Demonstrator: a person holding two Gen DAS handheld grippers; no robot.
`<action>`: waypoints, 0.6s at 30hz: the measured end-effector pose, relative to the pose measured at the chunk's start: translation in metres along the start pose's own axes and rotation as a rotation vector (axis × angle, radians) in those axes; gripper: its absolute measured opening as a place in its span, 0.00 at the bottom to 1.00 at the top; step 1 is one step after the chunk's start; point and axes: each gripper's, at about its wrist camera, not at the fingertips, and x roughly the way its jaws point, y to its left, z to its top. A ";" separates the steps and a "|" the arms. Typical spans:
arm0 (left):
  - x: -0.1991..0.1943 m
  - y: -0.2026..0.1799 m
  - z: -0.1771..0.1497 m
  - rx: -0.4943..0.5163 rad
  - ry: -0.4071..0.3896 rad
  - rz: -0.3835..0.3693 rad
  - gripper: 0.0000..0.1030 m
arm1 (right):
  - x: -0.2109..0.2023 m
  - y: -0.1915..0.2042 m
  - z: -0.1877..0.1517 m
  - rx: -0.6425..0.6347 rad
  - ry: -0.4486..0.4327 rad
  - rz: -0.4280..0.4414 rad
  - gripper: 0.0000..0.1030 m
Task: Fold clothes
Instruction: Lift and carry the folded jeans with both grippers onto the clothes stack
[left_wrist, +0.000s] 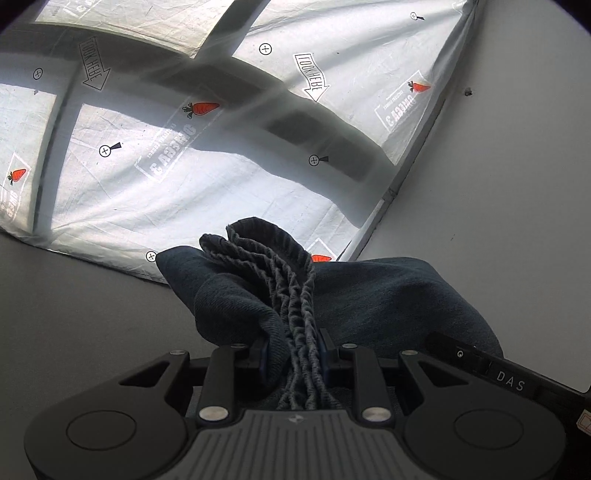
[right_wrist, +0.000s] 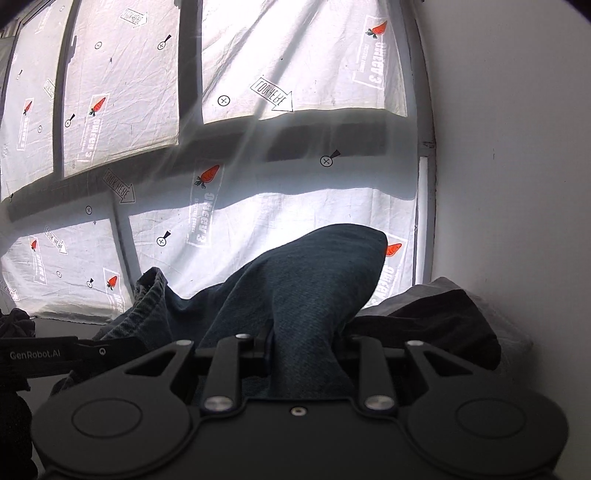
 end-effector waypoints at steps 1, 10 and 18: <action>0.010 -0.013 0.001 0.007 -0.007 -0.014 0.26 | 0.001 -0.017 0.007 -0.006 -0.021 -0.012 0.25; 0.105 -0.091 0.008 0.031 -0.057 -0.094 0.26 | 0.038 -0.110 0.047 -0.069 -0.138 -0.100 0.25; 0.211 -0.079 -0.012 0.056 -0.005 0.016 0.26 | 0.133 -0.159 0.043 -0.148 -0.079 -0.191 0.36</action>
